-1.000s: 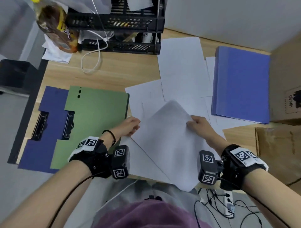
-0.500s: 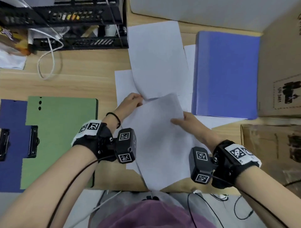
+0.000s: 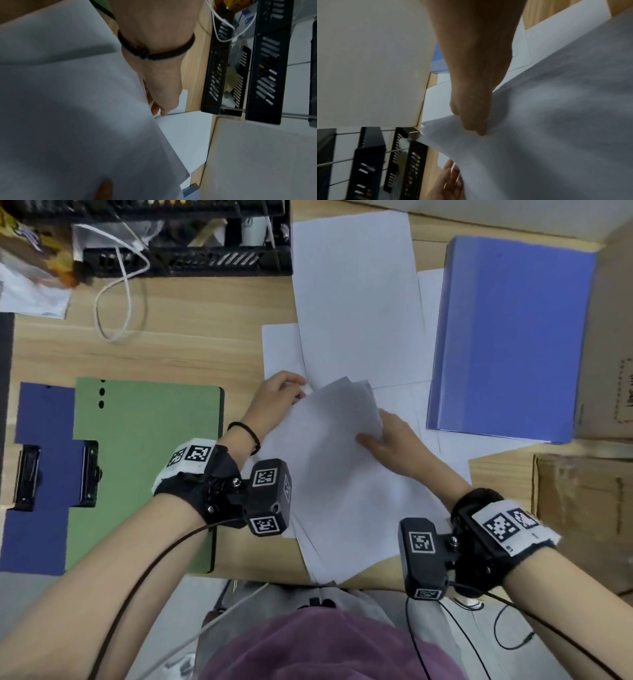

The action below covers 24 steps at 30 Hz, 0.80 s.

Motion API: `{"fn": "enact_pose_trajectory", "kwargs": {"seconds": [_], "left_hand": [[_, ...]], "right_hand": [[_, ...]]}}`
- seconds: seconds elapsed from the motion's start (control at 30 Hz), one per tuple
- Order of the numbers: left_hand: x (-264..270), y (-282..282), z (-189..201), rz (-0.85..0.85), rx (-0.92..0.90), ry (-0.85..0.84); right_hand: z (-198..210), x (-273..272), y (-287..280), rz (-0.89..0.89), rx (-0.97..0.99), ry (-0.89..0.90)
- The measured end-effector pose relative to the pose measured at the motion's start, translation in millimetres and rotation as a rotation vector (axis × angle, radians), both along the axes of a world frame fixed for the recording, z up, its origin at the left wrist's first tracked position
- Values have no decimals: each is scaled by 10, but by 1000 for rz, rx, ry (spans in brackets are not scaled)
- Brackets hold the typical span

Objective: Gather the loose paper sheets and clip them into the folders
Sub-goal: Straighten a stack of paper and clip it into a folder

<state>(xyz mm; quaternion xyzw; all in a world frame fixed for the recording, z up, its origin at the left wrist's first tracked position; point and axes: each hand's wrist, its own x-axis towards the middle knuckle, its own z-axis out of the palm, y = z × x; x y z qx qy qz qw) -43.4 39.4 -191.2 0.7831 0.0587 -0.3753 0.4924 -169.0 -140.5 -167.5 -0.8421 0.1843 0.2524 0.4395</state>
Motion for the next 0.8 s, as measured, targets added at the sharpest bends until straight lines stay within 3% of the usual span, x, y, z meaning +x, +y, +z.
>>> {"fn": "enact_pose_trajectory", "kwargs": {"seconds": [0.17,0.37,0.47,0.67,0.8], "left_hand": [[83,439,73,152,-25,-50],[-25,947,130,30,54,52],[-203,1065,69,27,4,141],[-305,1165,-36,82,-57,142],[-341,1246,-39,194,-100,148]], "right_hand": [[-5,165,107,196,-100,-11],[7,286,484,320,-192,103],[35,288,665,271,-145,175],[103,149,790,67,-30,206],[194,4,759,-56,50,140]]}}
